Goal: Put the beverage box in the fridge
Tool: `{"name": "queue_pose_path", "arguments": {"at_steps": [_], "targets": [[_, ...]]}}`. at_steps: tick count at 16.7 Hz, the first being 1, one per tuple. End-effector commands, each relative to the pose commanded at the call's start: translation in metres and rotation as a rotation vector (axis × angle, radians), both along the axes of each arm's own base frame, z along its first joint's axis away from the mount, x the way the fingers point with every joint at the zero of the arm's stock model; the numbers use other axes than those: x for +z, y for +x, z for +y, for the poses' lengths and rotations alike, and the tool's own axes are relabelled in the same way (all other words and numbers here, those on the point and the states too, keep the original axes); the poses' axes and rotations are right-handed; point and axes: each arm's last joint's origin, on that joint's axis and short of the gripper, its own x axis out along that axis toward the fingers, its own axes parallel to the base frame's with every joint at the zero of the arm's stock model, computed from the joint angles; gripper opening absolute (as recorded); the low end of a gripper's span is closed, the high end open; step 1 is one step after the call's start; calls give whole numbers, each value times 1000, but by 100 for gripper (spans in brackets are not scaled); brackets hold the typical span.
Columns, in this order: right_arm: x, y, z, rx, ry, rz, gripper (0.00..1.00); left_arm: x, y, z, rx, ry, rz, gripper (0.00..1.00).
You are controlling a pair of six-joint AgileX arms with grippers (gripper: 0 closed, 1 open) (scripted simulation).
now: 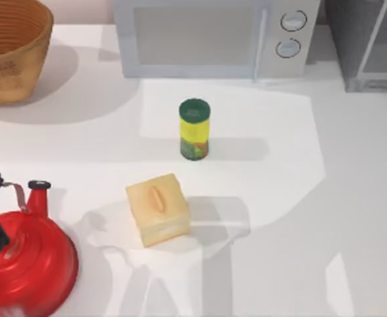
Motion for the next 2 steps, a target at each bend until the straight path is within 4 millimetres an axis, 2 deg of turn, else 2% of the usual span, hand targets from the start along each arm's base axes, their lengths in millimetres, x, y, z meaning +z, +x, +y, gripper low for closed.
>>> {"name": "queue_pose_path", "arguments": {"at_steps": [2], "targets": [[0, 0, 0, 0, 0, 0, 100, 0, 0, 0, 0, 0, 0, 100]]}}
